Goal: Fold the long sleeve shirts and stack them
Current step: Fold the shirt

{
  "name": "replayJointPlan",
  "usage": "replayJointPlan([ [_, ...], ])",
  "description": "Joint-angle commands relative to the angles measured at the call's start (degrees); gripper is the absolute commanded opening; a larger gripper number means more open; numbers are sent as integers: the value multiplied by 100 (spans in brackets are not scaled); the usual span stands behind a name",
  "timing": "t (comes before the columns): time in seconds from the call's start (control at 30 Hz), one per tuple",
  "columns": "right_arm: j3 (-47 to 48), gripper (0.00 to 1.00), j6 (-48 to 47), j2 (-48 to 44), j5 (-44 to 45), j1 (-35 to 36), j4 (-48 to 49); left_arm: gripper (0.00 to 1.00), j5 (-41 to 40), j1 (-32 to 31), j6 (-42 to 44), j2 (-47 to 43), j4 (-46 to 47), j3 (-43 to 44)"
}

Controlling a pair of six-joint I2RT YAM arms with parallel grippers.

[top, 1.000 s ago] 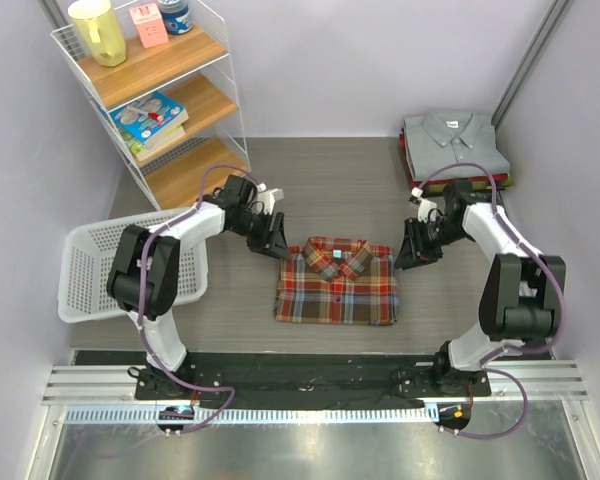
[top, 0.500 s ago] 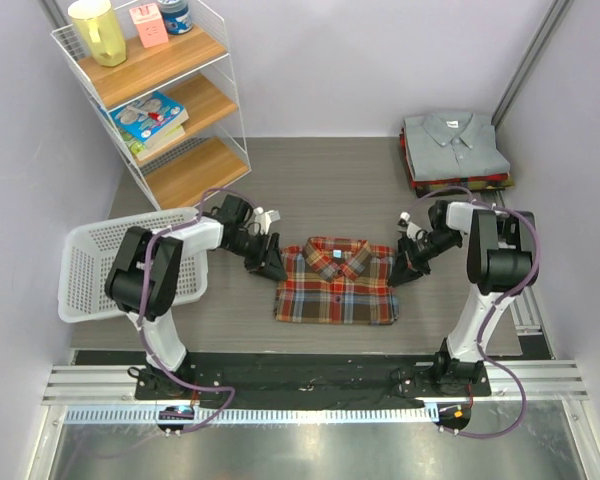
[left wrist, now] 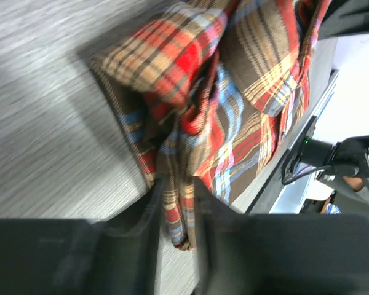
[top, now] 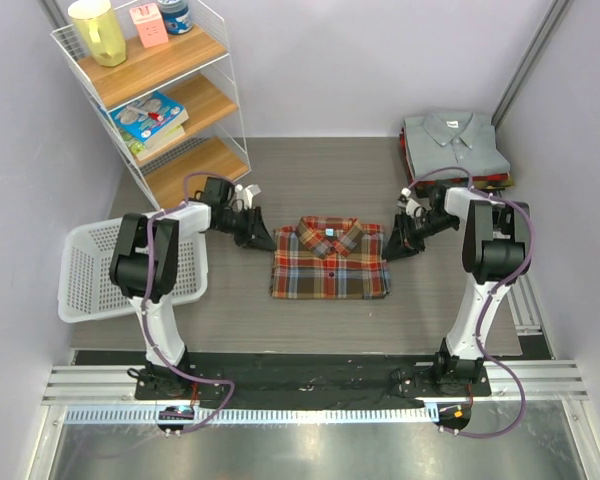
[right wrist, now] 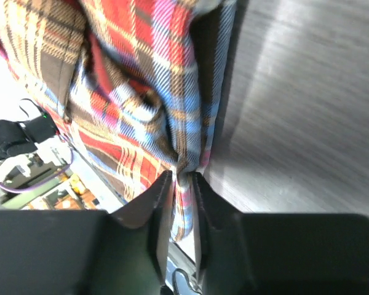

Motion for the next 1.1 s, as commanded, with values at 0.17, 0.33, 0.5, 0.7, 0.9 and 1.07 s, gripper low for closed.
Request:
replayJointPlan([
  [0.17,-478,28,-440,-1517,167,-45,-384,45,-140,1,-176,-1037,192,-619],
  [0.33,-937,36,-458,-1581,122,113,-278,51,-105,-34,-230,-1109,157,-988],
  [0.5,-920,32,-422,-1282,-106,262,-76,47,132,-156,-186,-986,192,-875],
  [0.7,-279,18,-326,-1378,-500,306,64,27,309,-402,-80,-1100,324,-559],
  [0.9,-155,24,420,-1098,-493,710,854,27,28,-587,-484,-767,885,-339],
  [1.07,-7,25,562,-422,244,729,1479,27,-403,-439,-475,250,922,188],
])
